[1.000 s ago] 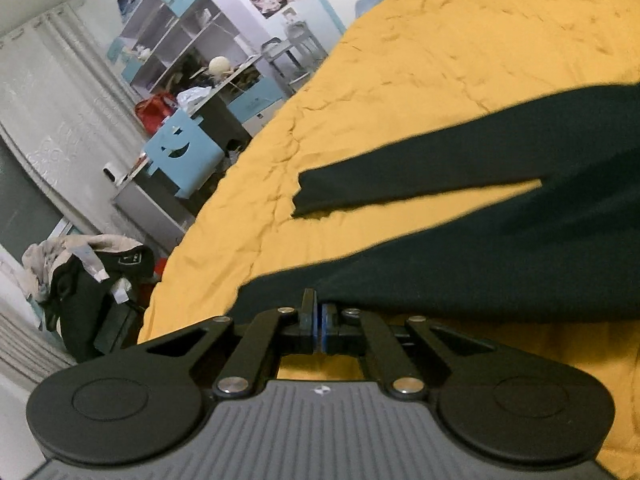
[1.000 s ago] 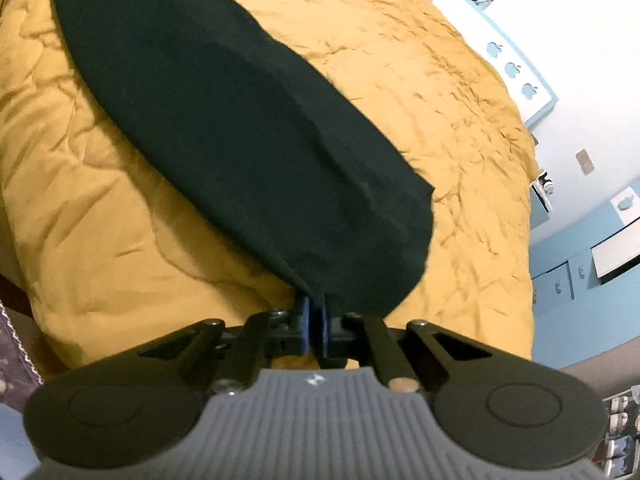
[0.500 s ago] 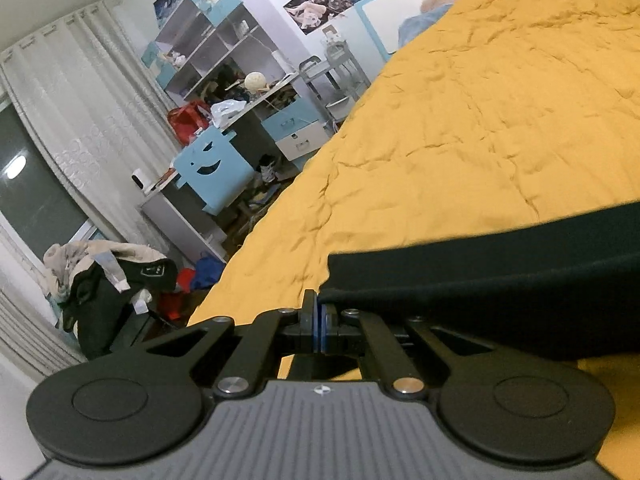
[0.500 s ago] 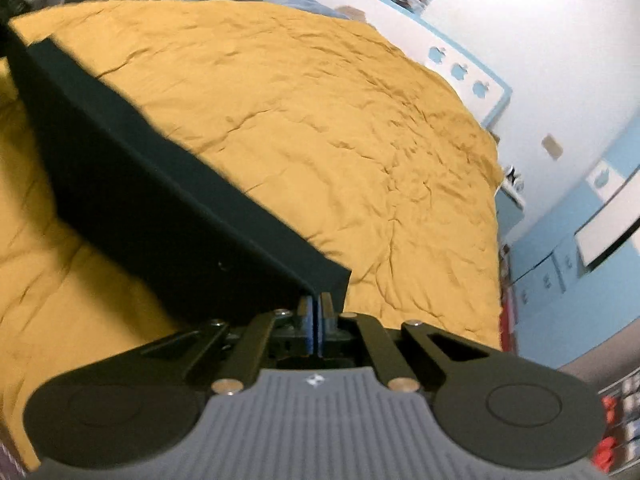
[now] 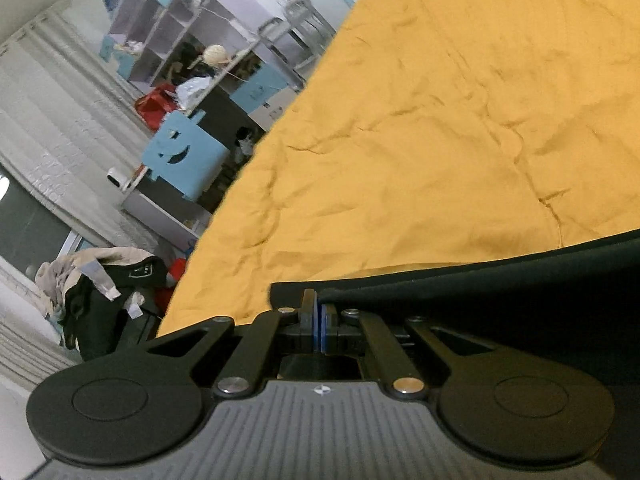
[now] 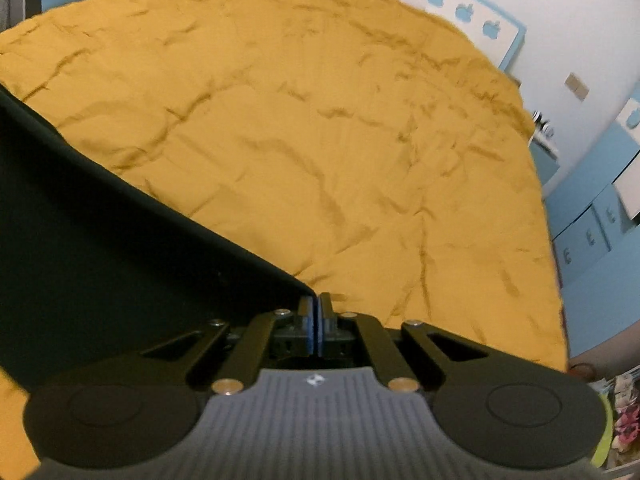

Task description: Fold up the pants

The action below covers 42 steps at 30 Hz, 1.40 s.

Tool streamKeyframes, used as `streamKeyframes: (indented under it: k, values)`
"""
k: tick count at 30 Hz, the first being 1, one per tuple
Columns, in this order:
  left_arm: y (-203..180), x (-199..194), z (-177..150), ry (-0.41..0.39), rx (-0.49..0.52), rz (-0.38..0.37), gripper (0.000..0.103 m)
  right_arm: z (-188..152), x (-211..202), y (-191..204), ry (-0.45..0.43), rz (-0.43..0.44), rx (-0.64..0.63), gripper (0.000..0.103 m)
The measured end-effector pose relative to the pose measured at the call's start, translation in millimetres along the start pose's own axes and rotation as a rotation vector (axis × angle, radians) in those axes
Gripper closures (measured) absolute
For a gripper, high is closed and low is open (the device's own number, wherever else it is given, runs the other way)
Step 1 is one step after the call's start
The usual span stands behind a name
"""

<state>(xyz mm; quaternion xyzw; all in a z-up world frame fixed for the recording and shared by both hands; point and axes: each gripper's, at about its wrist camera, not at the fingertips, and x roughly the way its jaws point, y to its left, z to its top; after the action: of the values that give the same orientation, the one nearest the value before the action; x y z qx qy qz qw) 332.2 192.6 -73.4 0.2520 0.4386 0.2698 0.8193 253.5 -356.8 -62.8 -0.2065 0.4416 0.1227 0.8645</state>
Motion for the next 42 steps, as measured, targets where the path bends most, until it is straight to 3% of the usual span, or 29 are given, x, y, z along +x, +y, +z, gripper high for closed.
streamKeyframes:
  k: [8, 15, 16, 18, 19, 20, 27, 34, 36, 40, 42]
  values:
    - [-39.2, 38.1, -3.0, 0.06, 0.117, -0.007, 0.102, 3.7, 54.4, -4.3, 0.071, 0.07, 0.047, 0.103]
    - [-49.4, 47.9, -7.8, 0.071, 0.118, -0.014, 0.102, 1.6, 74.5, -15.3, 0.077, 0.144, 0.103, 0.103]
    - [-50.2, 47.4, -7.4, 0.069, 0.118, -0.013, 0.102, 0.5, 74.7, -18.7, 0.068, 0.173, 0.113, 0.1]
    - [-50.9, 45.0, -7.7, 0.065, 0.12, -0.012, 0.102, -2.0, 72.1, -28.2, 0.054, 0.258, 0.136, 0.083]
    - [-51.5, 43.4, -7.6, 0.061, 0.121, -0.012, 0.102, -3.5, 70.5, -32.2, 0.048, 0.301, 0.136, 0.067]
    - [-50.9, 42.1, -8.2, 0.06, 0.122, -0.013, 0.102, -4.9, 68.4, -35.3, 0.044, 0.326, 0.127, 0.058]
    - [-50.8, 41.8, -4.1, 0.069, 0.121, -0.002, 0.102, -13.5, 66.0, -62.4, 0.07, 0.336, 0.072, 0.054]
    - [-52.6, 39.0, 1.8, 0.075, 0.132, 0.011, 0.102, -24.4, 70.1, -79.1, 0.017, 0.397, 0.16, 0.059]
    - [-52.1, 37.9, 2.4, 0.074, 0.133, 0.014, 0.102, -26.4, 72.9, -84.9, 0.007, 0.406, 0.217, 0.068]
    - [-48.3, 32.4, 2.7, 0.068, 0.126, 0.012, 0.102, -39.4, 68.0, -102.3, -0.028, 0.436, 0.376, 0.099]
    - [-45.6, 28.2, 2.1, 0.059, 0.126, 0.012, 0.102, -44.5, 57.0, -106.6, -0.063, 0.46, 0.431, 0.103]
